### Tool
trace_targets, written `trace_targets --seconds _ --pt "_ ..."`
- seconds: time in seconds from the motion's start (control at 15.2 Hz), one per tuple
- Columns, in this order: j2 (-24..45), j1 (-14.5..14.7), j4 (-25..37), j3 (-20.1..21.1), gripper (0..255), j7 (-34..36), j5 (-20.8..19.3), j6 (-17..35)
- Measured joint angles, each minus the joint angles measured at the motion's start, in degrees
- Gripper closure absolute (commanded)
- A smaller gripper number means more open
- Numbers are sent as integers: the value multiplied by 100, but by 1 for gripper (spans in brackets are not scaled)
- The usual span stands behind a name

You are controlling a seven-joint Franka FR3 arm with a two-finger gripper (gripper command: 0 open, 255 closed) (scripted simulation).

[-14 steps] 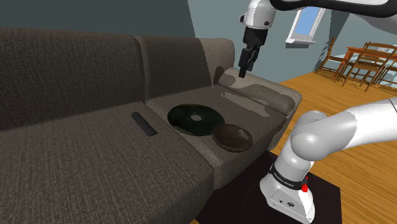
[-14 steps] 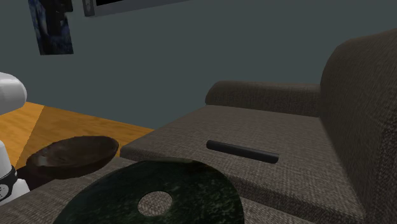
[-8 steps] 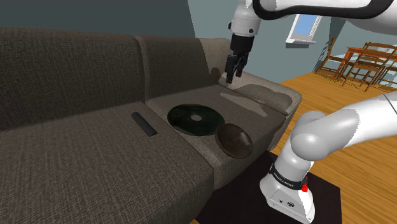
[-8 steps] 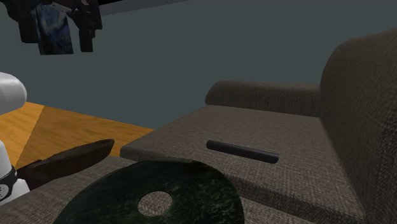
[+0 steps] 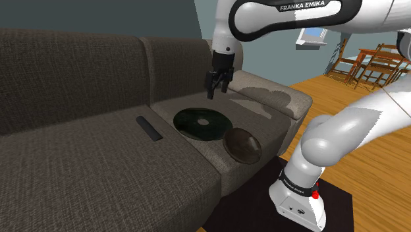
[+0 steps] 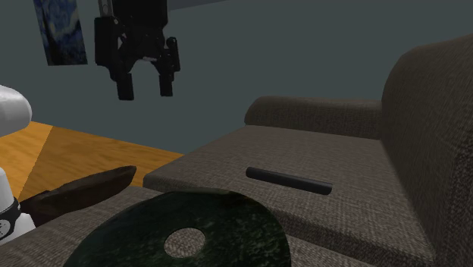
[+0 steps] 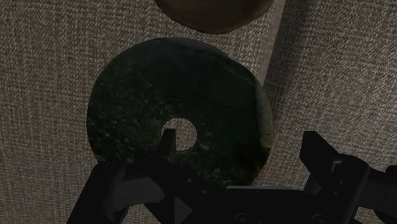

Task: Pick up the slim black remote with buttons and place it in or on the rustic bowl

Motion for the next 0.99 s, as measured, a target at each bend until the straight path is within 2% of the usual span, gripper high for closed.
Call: trace_targets --seconds 0.53,0.99 --pt "1500 -36 482 547 0 979 99 1088" --pt "2996 12 1343 901 0 1949 -192 1769"
